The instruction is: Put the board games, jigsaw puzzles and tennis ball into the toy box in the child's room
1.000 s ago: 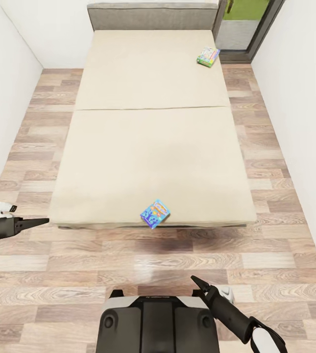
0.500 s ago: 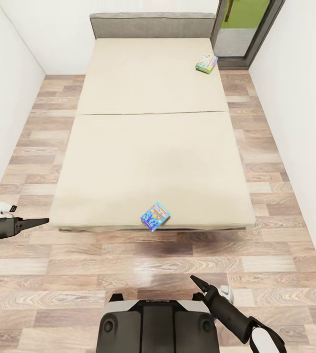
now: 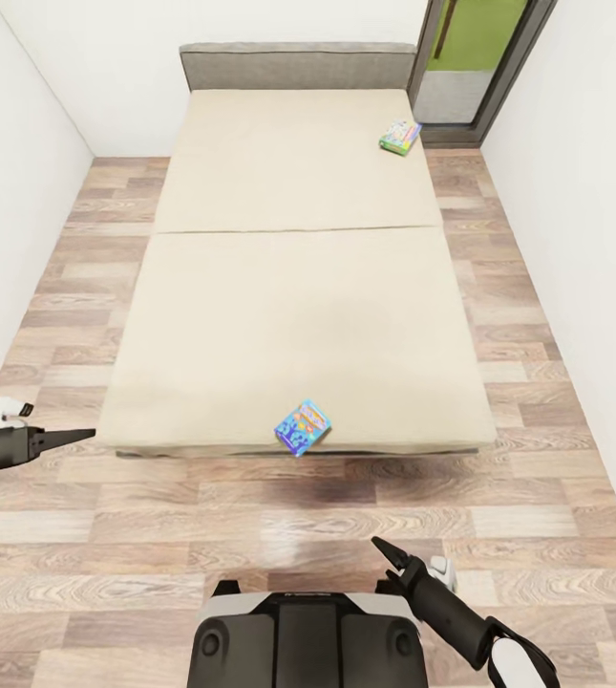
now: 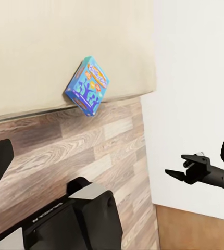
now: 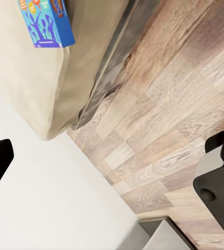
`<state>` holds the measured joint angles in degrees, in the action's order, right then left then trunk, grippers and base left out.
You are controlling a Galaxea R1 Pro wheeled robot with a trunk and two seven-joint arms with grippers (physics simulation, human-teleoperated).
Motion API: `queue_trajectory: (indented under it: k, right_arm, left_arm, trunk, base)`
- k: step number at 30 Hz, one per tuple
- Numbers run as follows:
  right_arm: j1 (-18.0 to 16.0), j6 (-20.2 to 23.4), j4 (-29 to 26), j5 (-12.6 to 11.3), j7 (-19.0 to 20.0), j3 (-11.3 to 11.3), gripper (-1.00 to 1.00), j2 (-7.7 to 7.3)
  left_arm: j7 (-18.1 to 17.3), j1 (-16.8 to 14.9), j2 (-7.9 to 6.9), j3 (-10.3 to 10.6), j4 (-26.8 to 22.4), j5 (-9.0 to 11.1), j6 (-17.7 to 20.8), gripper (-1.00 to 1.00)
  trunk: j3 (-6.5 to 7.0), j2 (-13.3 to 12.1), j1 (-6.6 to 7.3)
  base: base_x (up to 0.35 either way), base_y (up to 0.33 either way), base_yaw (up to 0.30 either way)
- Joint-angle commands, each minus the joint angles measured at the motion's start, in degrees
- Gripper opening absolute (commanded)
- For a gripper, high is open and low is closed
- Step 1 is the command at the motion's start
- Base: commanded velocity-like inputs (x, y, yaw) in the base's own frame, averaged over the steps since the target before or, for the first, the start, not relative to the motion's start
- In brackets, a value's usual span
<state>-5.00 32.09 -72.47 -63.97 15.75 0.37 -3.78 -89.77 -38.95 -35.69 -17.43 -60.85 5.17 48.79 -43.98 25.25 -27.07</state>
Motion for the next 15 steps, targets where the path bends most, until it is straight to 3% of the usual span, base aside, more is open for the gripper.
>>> queue_trajectory:
  k: [1, 15]
  right_arm:
    - [0.0, 0.2, 0.0, -0.3, 0.0, 0.0, 1.0, -0.01]
    - [0.0, -1.4, 1.5, -0.2, 0.0, 0.1, 1.0, 0.2]
  left_arm:
    - [-0.2, 0.0, -0.03, 0.0, 0.1, 0.0, 0.6, 1.0]
    - [-0.2, 0.0, -0.09, -0.1, 0.5, -0.1, 0.6, 1.0]
  trunk:
    - [0.04, 0.1, -0.03]
    - [1.38, 0.1, -0.03]
  base:
    - [0.0, 0.0, 0.0]
    - [0.0, 0.0, 0.0]
